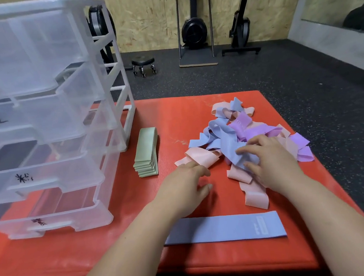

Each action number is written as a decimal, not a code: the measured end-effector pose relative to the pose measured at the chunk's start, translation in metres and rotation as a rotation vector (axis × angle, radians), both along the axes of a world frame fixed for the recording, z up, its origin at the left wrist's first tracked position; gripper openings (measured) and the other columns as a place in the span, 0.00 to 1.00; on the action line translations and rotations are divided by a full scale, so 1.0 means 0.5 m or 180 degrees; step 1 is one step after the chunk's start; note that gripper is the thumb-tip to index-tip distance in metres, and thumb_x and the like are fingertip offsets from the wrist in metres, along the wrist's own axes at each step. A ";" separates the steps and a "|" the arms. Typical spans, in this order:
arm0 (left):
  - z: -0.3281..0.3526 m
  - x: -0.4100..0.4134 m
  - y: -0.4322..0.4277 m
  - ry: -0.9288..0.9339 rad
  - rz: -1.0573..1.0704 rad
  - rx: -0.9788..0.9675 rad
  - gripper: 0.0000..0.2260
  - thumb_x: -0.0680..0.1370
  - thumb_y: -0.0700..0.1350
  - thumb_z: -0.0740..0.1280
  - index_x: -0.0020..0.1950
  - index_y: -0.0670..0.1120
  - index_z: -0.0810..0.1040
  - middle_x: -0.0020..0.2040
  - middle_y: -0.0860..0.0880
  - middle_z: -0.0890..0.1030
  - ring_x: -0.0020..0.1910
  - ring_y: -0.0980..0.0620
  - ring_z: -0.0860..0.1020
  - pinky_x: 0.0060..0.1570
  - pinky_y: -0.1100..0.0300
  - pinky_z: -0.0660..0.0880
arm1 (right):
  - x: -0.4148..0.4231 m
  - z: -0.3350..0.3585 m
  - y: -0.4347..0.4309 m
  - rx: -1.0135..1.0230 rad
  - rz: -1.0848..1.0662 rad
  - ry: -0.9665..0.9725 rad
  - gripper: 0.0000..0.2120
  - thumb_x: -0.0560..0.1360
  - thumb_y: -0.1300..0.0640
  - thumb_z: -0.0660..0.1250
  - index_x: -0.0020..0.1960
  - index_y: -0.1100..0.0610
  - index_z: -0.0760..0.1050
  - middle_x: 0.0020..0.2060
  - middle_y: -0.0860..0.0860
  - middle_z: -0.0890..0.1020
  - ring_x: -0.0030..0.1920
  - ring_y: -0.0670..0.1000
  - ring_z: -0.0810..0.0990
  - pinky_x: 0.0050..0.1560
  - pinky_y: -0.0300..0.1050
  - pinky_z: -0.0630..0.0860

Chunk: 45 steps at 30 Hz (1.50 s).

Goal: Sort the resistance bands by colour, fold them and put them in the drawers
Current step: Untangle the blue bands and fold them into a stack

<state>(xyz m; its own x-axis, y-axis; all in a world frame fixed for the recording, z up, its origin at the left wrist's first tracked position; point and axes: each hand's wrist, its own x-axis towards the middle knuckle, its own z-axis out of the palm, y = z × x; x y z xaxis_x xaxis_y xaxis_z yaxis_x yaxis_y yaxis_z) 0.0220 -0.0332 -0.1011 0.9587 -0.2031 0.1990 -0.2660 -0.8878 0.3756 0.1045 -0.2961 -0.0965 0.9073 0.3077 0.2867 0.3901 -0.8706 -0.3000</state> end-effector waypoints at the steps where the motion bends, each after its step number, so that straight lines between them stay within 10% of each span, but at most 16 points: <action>1: -0.001 0.001 0.001 0.0007 -0.0006 -0.0006 0.15 0.80 0.56 0.69 0.66 0.56 0.80 0.64 0.56 0.79 0.62 0.50 0.78 0.59 0.50 0.77 | 0.002 -0.004 0.002 -0.0054 -0.0103 -0.0078 0.15 0.74 0.54 0.76 0.58 0.41 0.83 0.55 0.44 0.76 0.58 0.53 0.74 0.54 0.53 0.76; 6: -0.001 0.004 0.006 -0.0005 -0.0019 -0.0114 0.15 0.80 0.56 0.70 0.66 0.56 0.80 0.63 0.55 0.79 0.60 0.50 0.78 0.58 0.49 0.78 | 0.000 0.035 0.018 0.0447 -0.0250 -0.0581 0.05 0.76 0.50 0.75 0.50 0.49 0.86 0.52 0.46 0.79 0.56 0.54 0.75 0.52 0.47 0.70; 12: 0.012 0.008 0.004 -0.0311 0.0212 -0.0856 0.11 0.80 0.52 0.71 0.62 0.55 0.81 0.58 0.56 0.80 0.53 0.55 0.80 0.55 0.51 0.78 | -0.069 0.167 0.051 0.2591 0.0159 -0.0570 0.04 0.80 0.56 0.73 0.53 0.50 0.84 0.47 0.40 0.86 0.49 0.41 0.84 0.52 0.35 0.77; 22: 0.056 -0.005 -0.040 -0.0042 0.0023 -0.2233 0.18 0.81 0.53 0.73 0.71 0.55 0.78 0.63 0.61 0.82 0.64 0.61 0.78 0.60 0.62 0.75 | -0.091 0.122 0.053 0.2822 0.0474 0.0771 0.06 0.78 0.62 0.75 0.53 0.54 0.84 0.42 0.48 0.87 0.42 0.50 0.85 0.45 0.48 0.83; 27: 0.046 0.002 -0.053 0.0112 0.0048 -0.2724 0.05 0.79 0.47 0.74 0.50 0.46 0.83 0.40 0.49 0.82 0.38 0.55 0.76 0.44 0.52 0.75 | -0.104 0.118 0.064 0.2969 0.0555 0.0993 0.08 0.77 0.63 0.75 0.53 0.53 0.84 0.44 0.51 0.88 0.47 0.58 0.87 0.45 0.43 0.84; 32: 0.048 0.004 -0.042 0.0020 0.0025 -0.2621 0.04 0.80 0.46 0.75 0.48 0.47 0.85 0.39 0.54 0.83 0.37 0.57 0.76 0.42 0.57 0.73 | -0.100 0.111 0.057 0.2382 0.0748 0.1416 0.08 0.75 0.55 0.78 0.54 0.48 0.85 0.45 0.53 0.89 0.49 0.63 0.87 0.53 0.68 0.82; 38: 0.059 -0.001 -0.026 0.0045 -0.0179 -0.2011 0.12 0.73 0.47 0.82 0.45 0.43 0.82 0.40 0.51 0.81 0.40 0.58 0.73 0.44 0.63 0.68 | -0.107 0.143 0.067 0.3035 0.0818 0.1082 0.03 0.76 0.60 0.76 0.49 0.58 0.84 0.40 0.52 0.87 0.39 0.49 0.85 0.42 0.41 0.80; 45: 0.057 -0.002 0.013 0.0295 -0.0169 -0.0917 0.11 0.71 0.56 0.78 0.44 0.56 0.78 0.41 0.58 0.79 0.46 0.53 0.75 0.50 0.50 0.75 | -0.111 0.157 0.043 0.3709 0.0339 0.0606 0.03 0.79 0.61 0.73 0.52 0.59 0.82 0.41 0.49 0.87 0.40 0.46 0.85 0.40 0.40 0.81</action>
<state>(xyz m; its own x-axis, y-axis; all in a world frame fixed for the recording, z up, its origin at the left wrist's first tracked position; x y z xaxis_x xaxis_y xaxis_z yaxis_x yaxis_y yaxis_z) 0.0210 -0.0269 -0.0726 0.9650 -0.2013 0.1679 -0.2620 -0.7269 0.6348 0.0488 -0.2746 -0.0183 0.9512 0.0270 0.3072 0.3074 0.0002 -0.9516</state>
